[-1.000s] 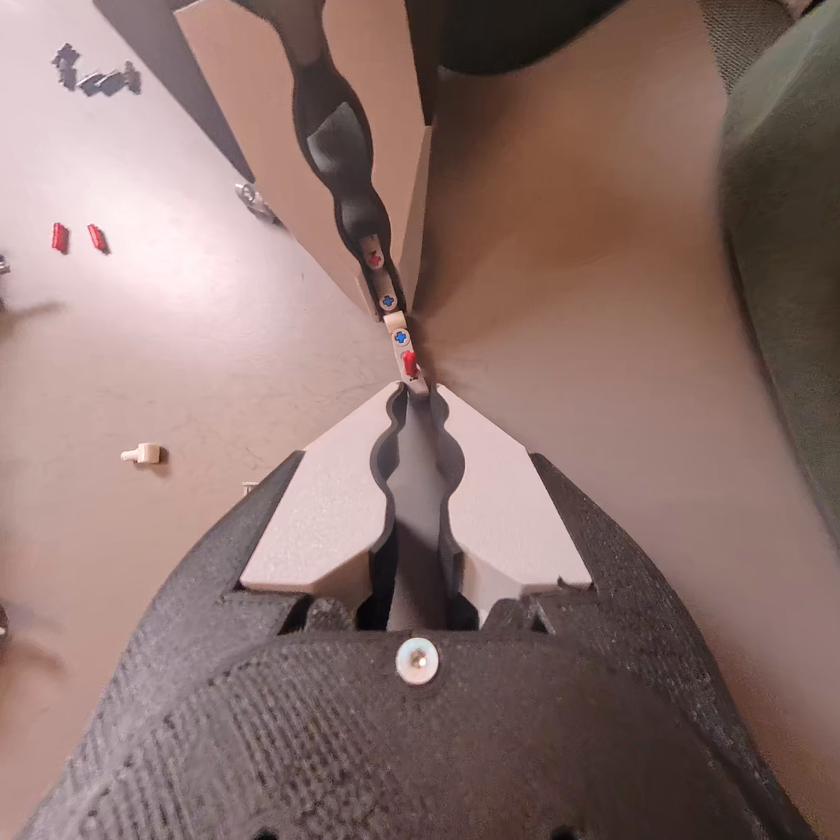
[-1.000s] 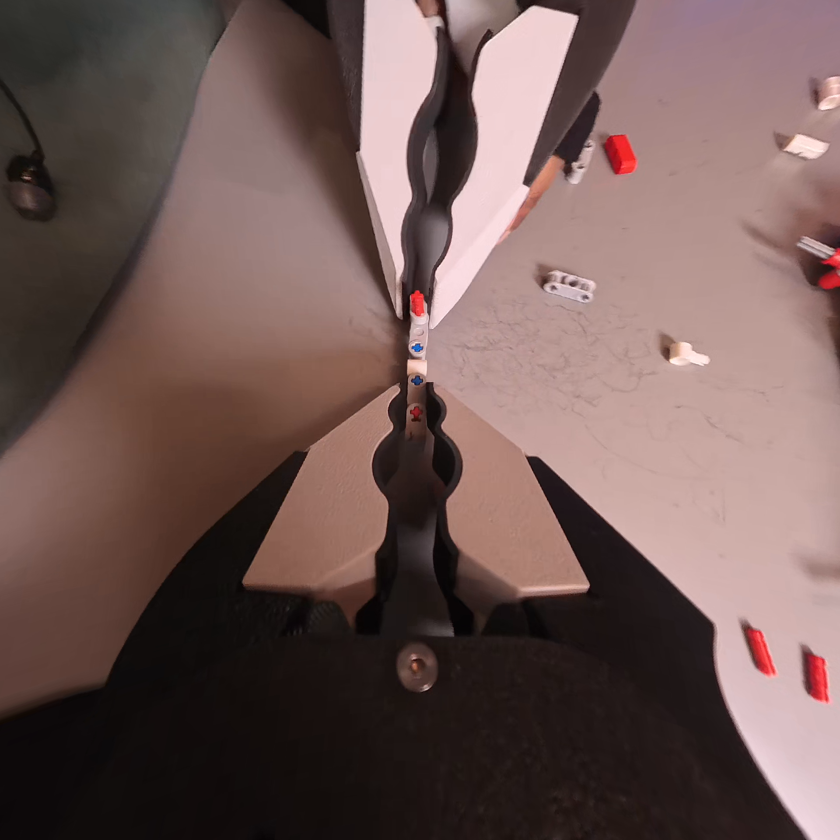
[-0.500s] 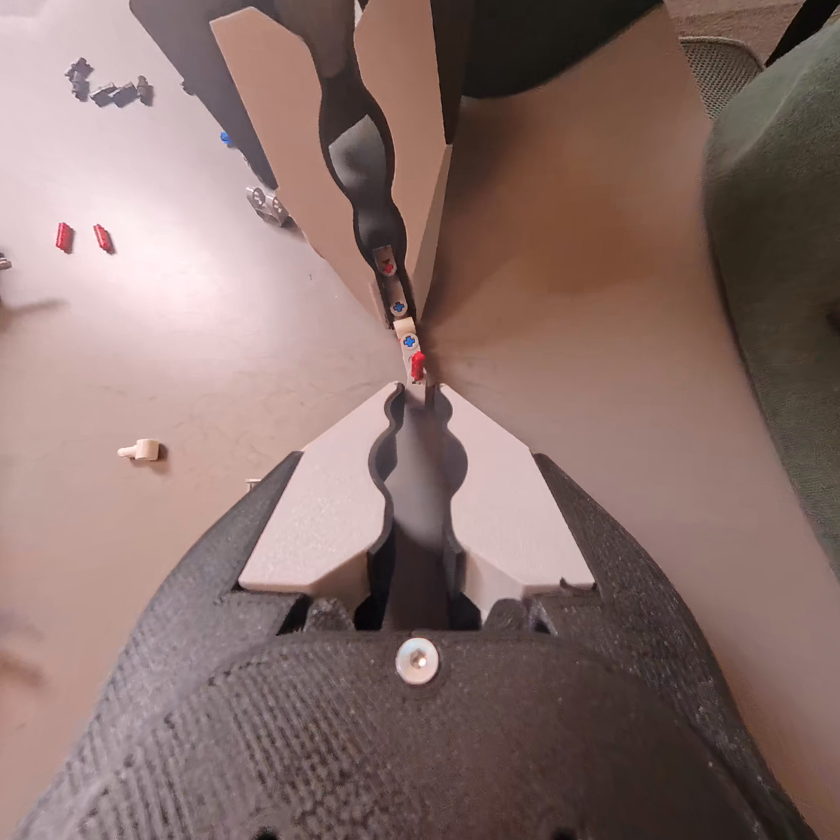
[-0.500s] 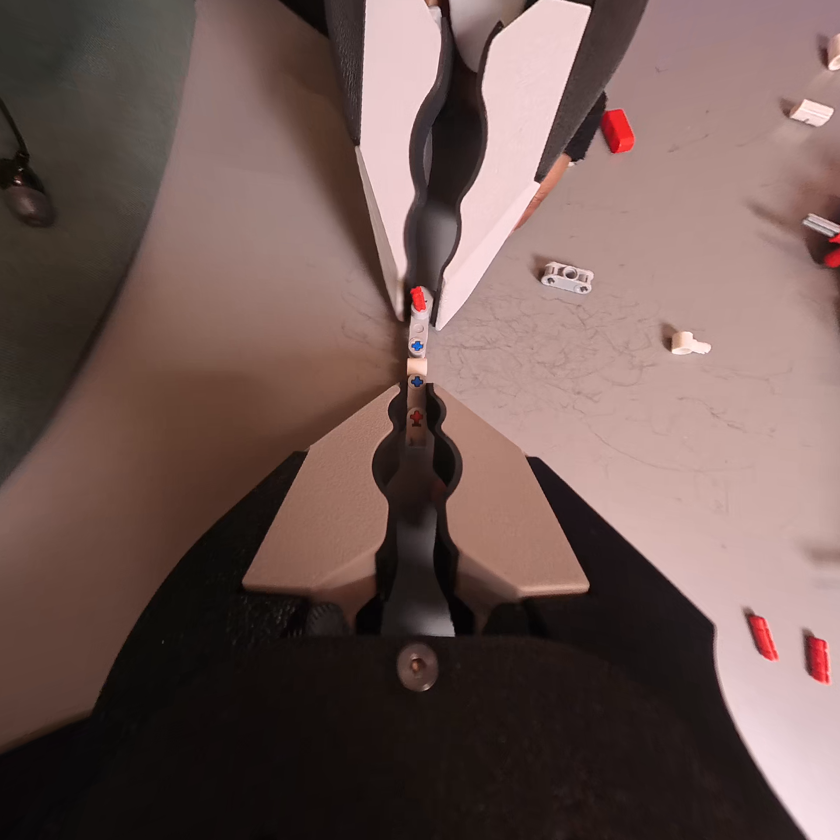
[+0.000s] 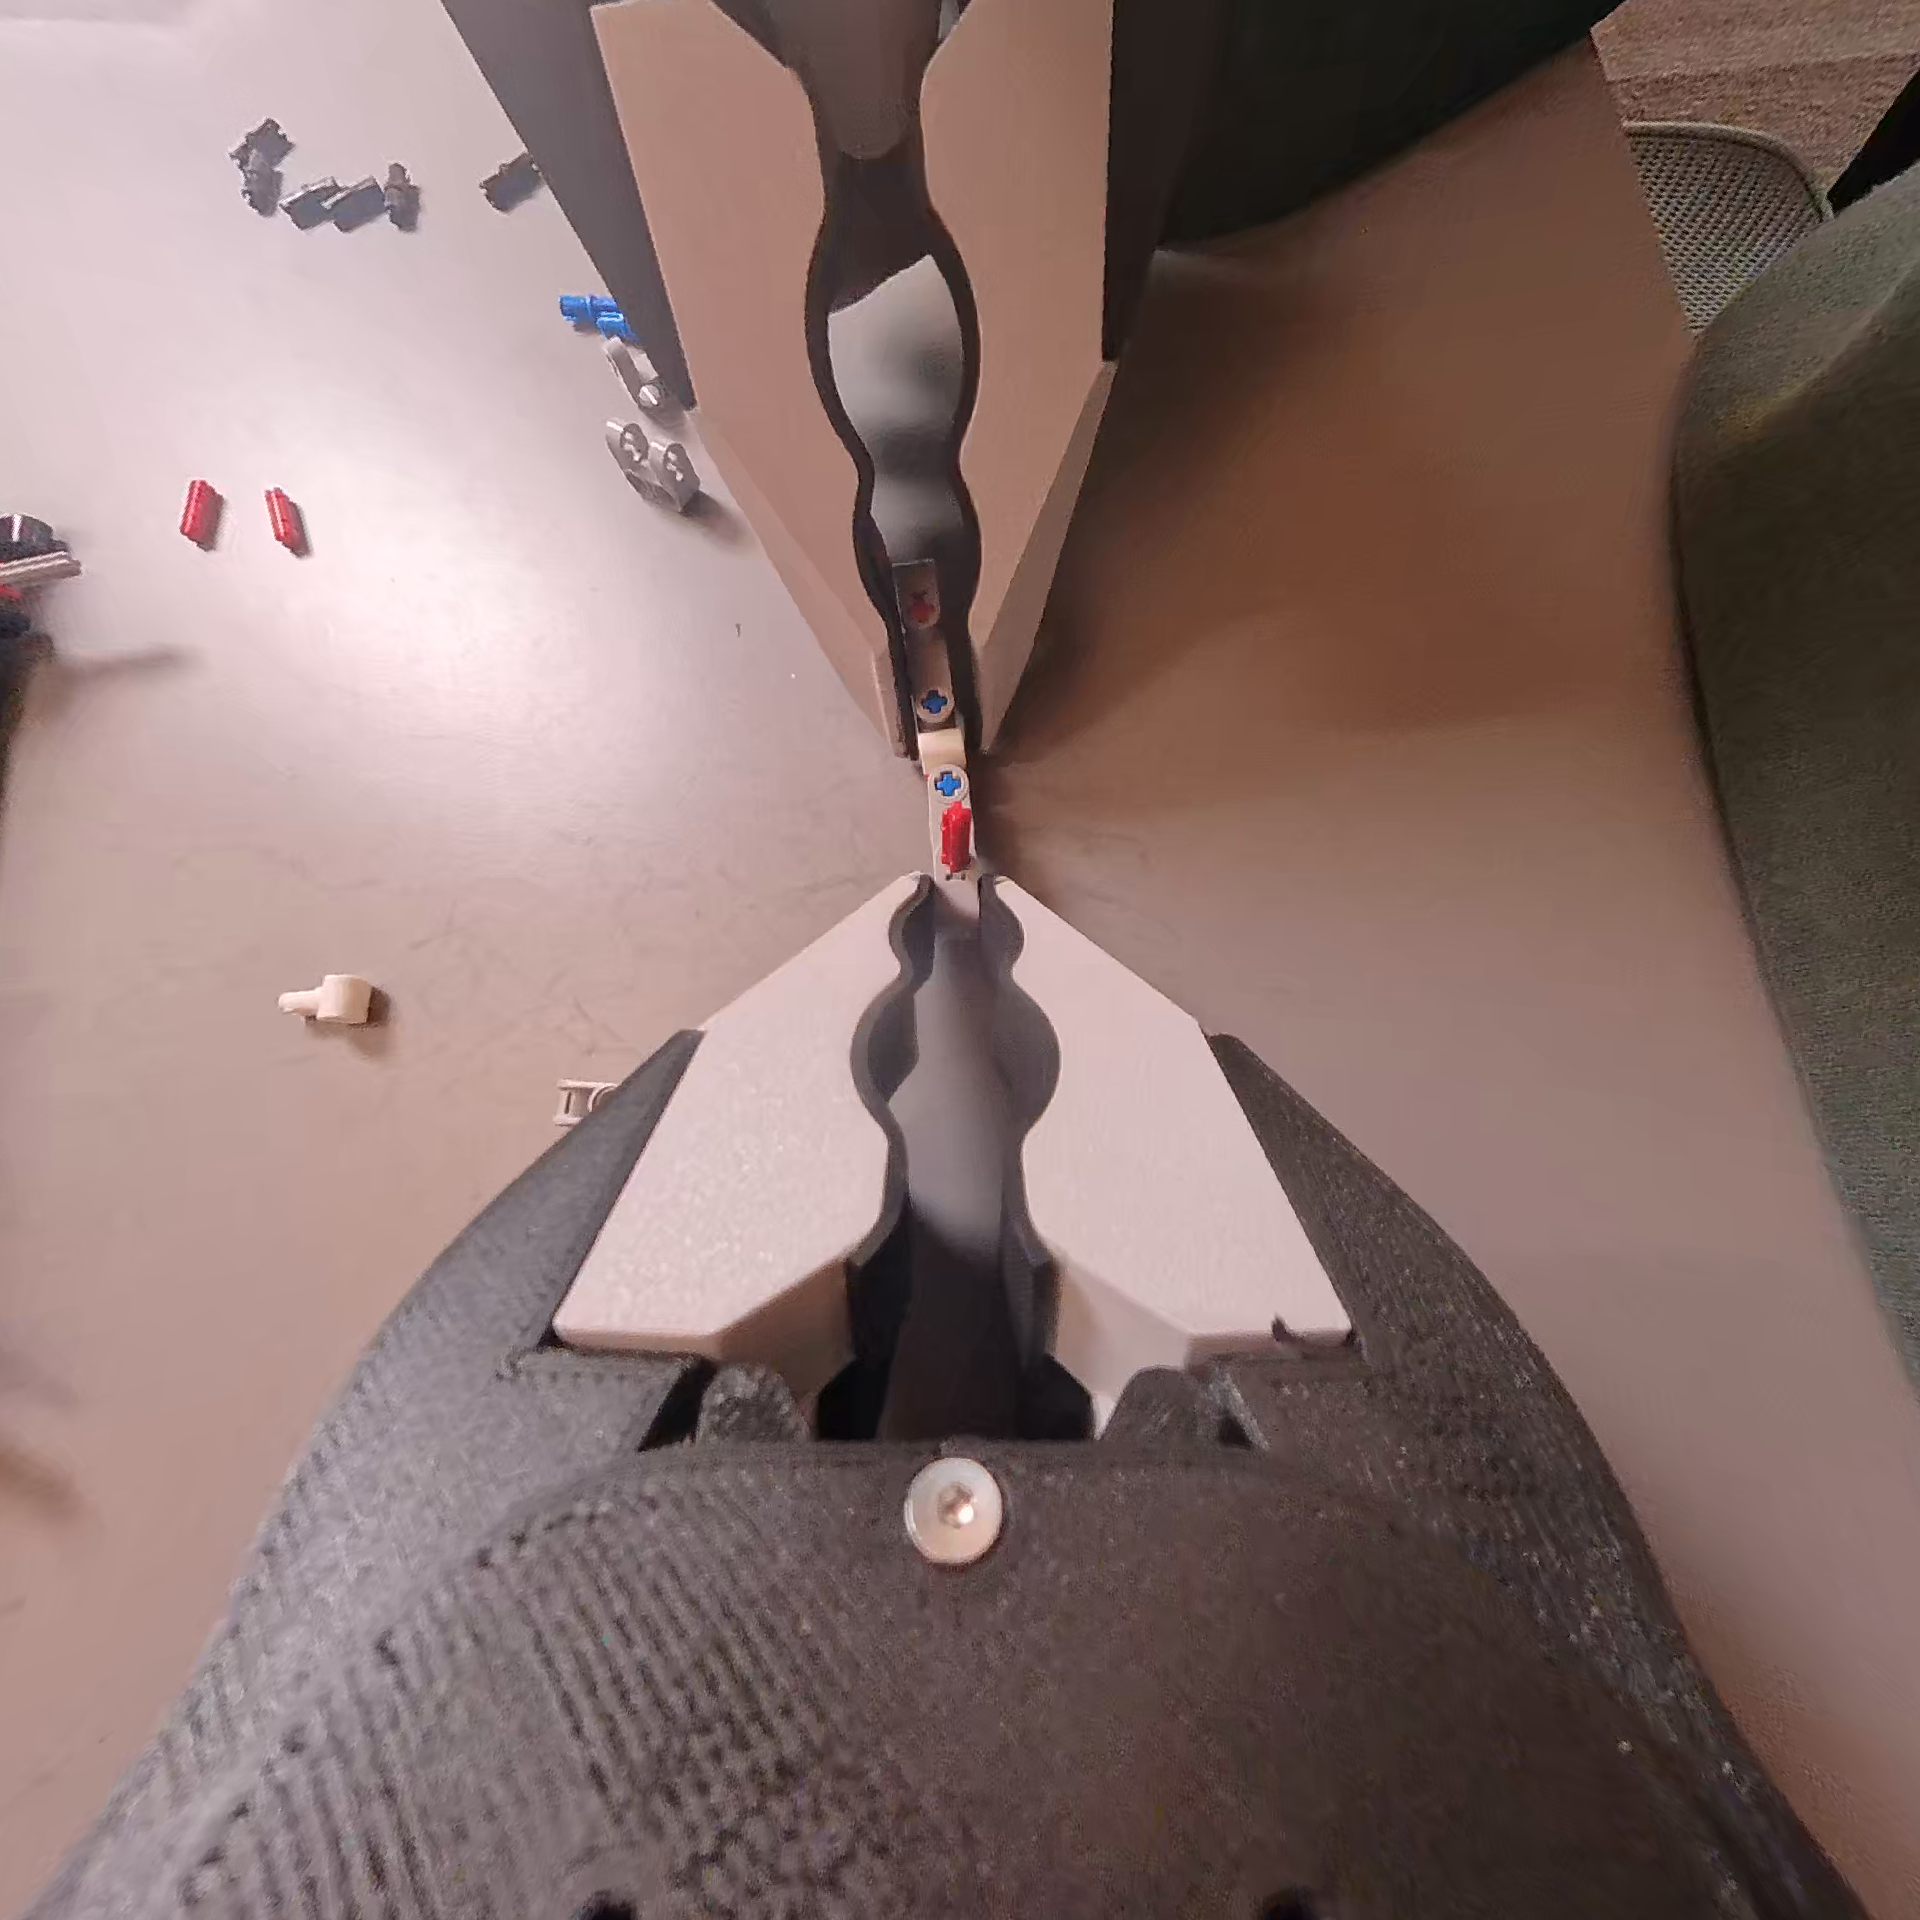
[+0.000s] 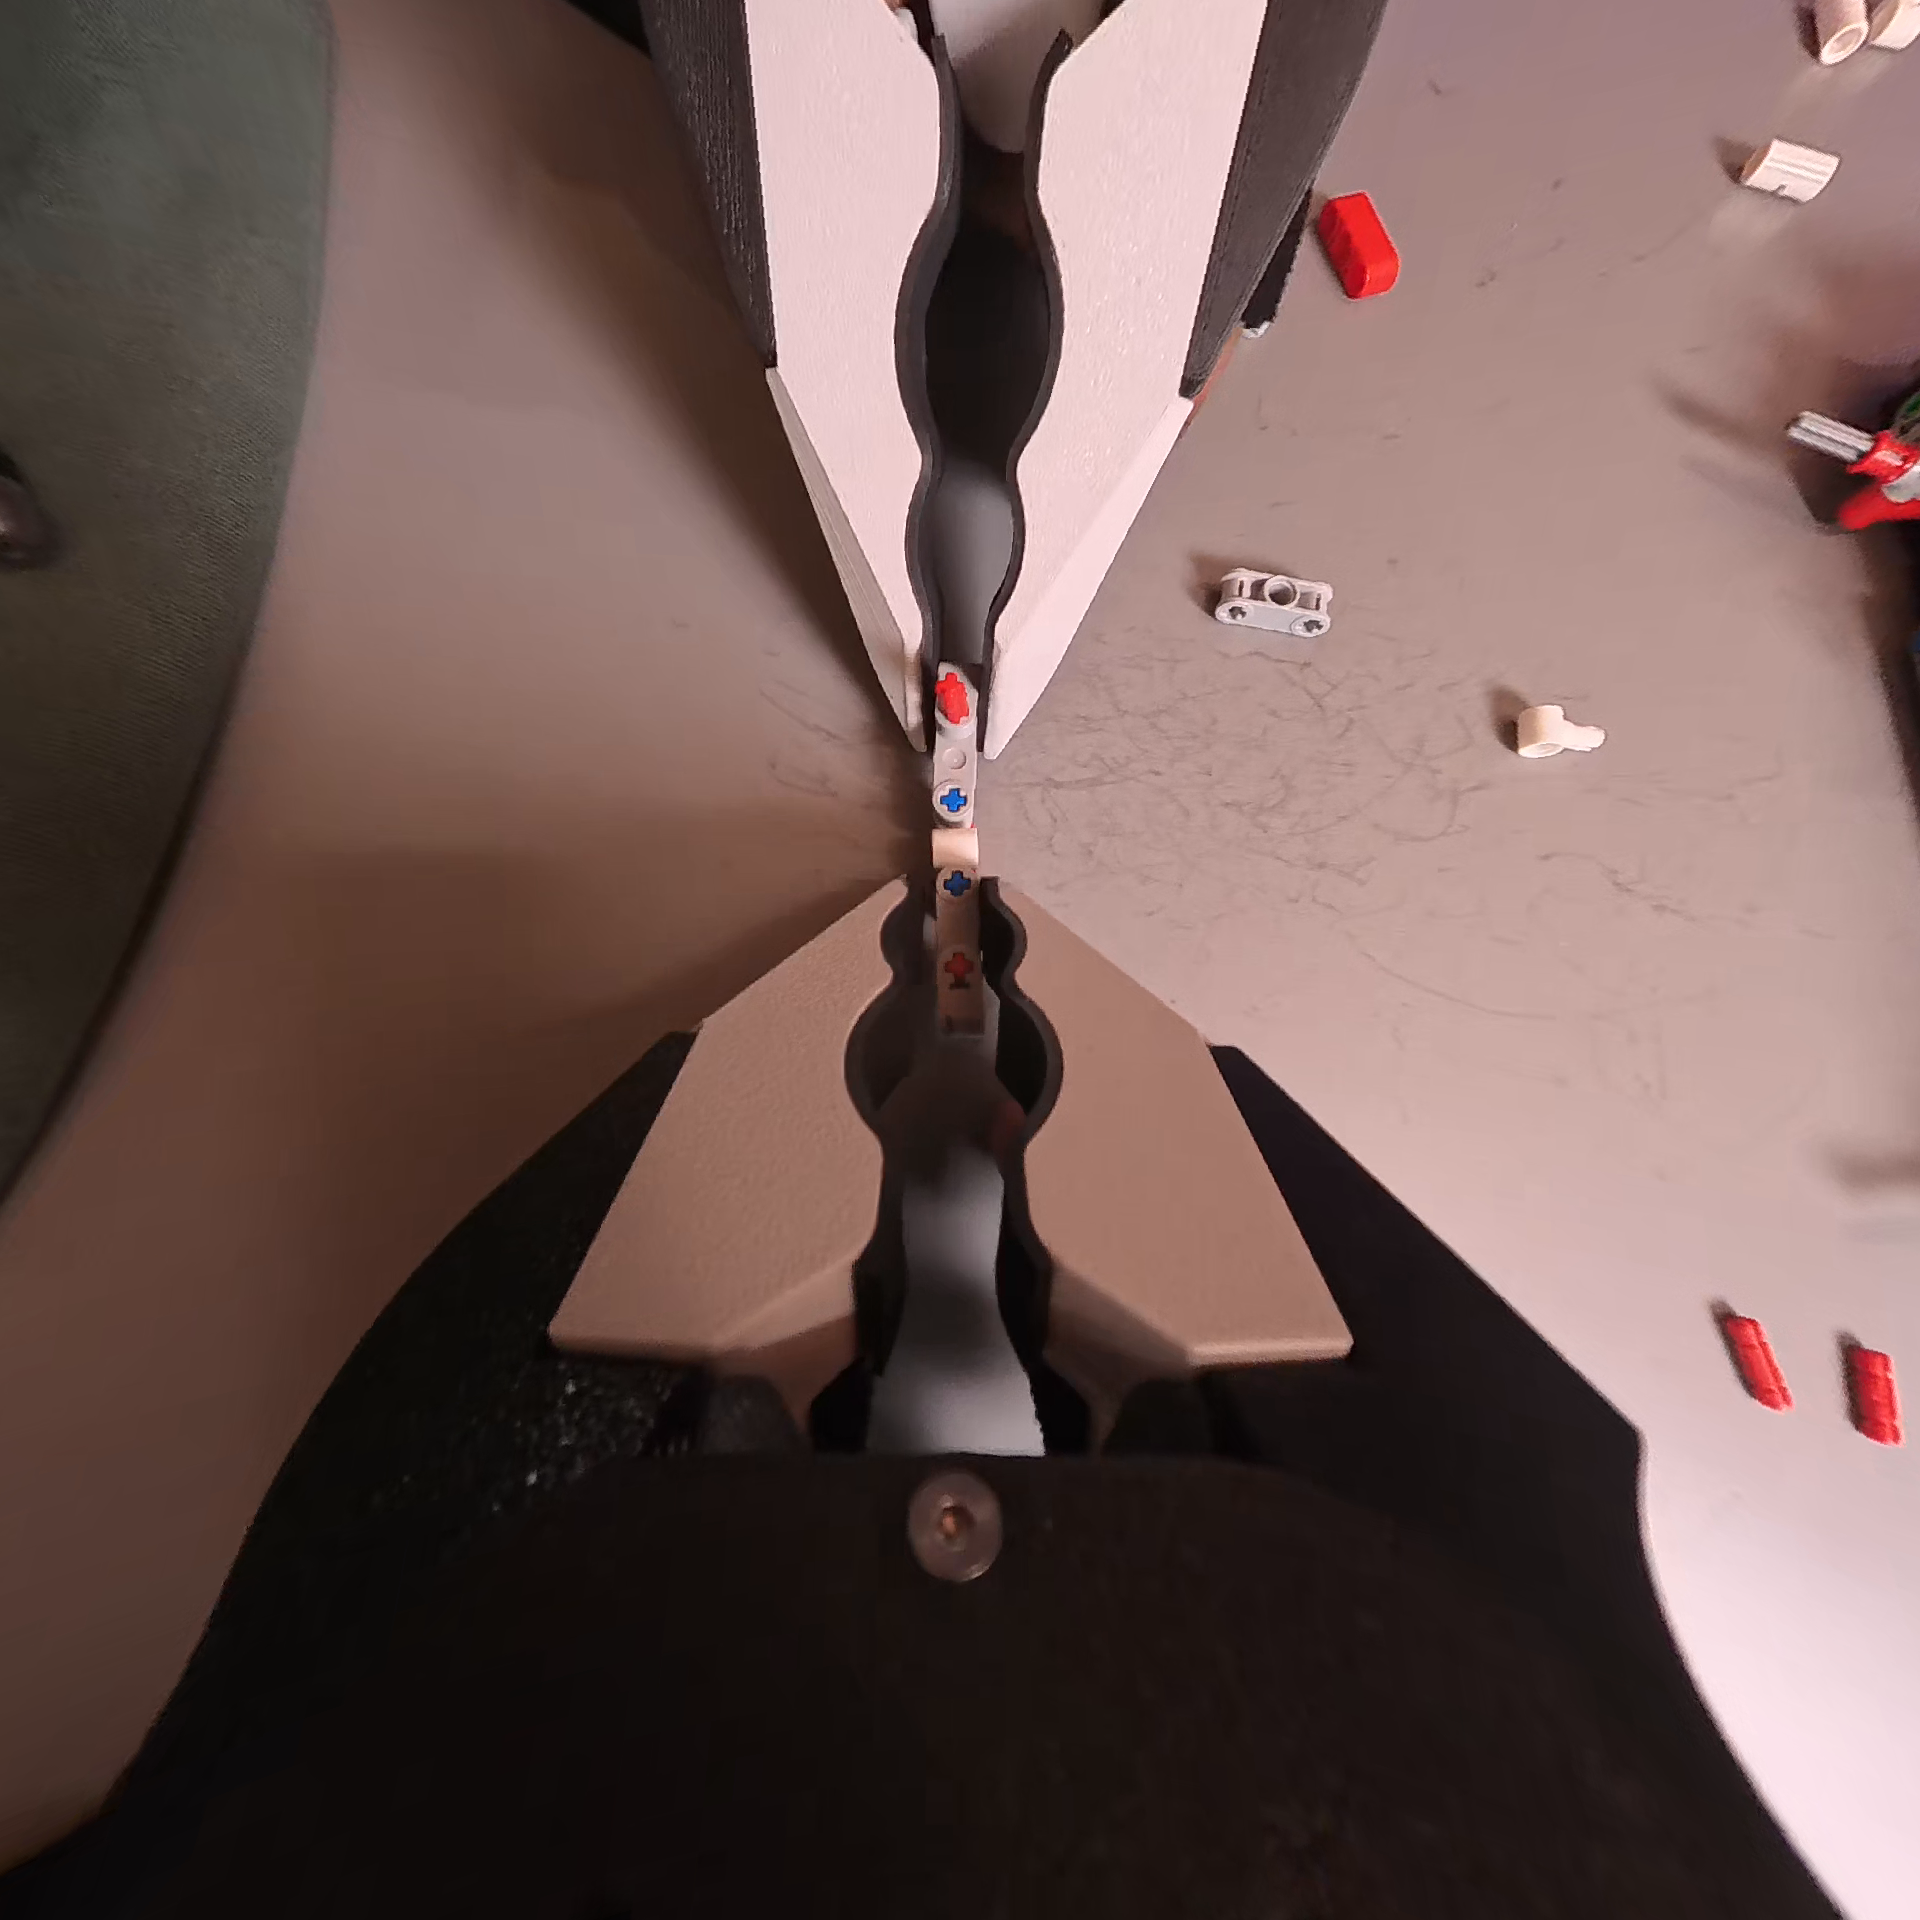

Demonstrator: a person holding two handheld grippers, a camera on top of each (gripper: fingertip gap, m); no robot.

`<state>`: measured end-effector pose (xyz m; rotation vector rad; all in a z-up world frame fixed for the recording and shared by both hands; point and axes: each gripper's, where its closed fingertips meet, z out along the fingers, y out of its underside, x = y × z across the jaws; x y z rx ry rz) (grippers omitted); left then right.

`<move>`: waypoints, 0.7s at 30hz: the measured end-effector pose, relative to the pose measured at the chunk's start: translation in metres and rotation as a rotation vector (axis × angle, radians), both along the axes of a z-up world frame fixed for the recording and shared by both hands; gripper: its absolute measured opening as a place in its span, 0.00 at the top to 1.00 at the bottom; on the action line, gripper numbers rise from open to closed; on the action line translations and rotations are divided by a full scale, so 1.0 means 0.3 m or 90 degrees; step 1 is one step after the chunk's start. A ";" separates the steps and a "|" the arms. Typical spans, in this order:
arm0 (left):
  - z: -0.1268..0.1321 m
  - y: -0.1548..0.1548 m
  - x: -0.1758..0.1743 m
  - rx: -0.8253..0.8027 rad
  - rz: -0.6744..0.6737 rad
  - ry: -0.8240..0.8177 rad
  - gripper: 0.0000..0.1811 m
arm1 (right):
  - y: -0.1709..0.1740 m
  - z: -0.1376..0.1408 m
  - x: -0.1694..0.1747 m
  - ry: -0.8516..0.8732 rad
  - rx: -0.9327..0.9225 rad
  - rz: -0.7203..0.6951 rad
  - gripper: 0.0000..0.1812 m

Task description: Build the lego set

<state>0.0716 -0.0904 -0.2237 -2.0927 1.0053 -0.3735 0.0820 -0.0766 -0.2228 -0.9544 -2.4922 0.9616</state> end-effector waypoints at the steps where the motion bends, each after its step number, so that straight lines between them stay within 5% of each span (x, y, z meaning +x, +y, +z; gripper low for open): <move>1: 0.000 0.000 0.000 -0.002 0.001 -0.002 0.97 | -0.002 0.005 0.000 0.003 -0.005 0.000 0.94; 12: 0.000 0.007 -0.003 -0.009 0.008 -0.001 0.97 | -0.037 0.109 -0.045 0.054 0.026 0.005 0.94; 21: 0.000 0.010 -0.001 -0.013 0.007 -0.002 0.97 | -0.062 0.078 -0.069 0.003 0.078 0.025 0.98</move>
